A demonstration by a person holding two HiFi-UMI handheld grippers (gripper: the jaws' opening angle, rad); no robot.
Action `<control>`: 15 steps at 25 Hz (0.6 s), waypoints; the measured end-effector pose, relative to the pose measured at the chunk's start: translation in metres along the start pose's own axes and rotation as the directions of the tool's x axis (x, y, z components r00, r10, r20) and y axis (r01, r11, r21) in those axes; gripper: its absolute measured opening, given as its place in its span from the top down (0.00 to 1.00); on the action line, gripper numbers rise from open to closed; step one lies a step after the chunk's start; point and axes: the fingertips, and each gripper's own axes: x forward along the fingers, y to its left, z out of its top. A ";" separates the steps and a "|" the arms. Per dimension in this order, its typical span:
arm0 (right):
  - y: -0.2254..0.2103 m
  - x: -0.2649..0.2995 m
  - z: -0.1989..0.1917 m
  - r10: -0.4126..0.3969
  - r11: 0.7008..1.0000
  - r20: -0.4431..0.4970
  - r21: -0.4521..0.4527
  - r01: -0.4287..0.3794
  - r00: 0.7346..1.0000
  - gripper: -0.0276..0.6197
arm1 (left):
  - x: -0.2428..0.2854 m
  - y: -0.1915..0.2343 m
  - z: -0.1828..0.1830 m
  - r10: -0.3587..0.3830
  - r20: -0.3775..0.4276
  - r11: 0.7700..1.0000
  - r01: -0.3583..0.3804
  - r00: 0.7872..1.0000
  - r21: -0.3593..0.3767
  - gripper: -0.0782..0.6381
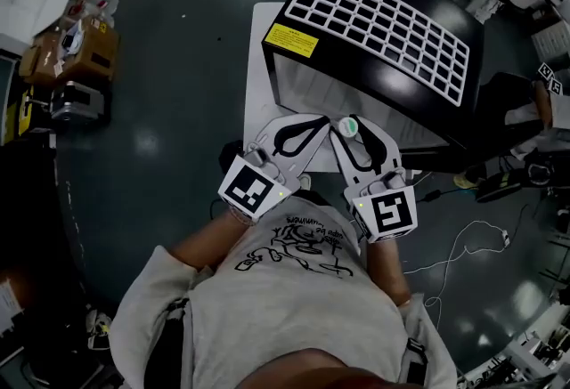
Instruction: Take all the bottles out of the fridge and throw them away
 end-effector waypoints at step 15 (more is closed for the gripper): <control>0.024 0.012 0.002 0.123 0.992 0.010 -0.024 -0.122 0.992 0.72 | -0.023 0.011 0.001 0.105 0.009 0.995 -0.105 0.994 -0.001 0.88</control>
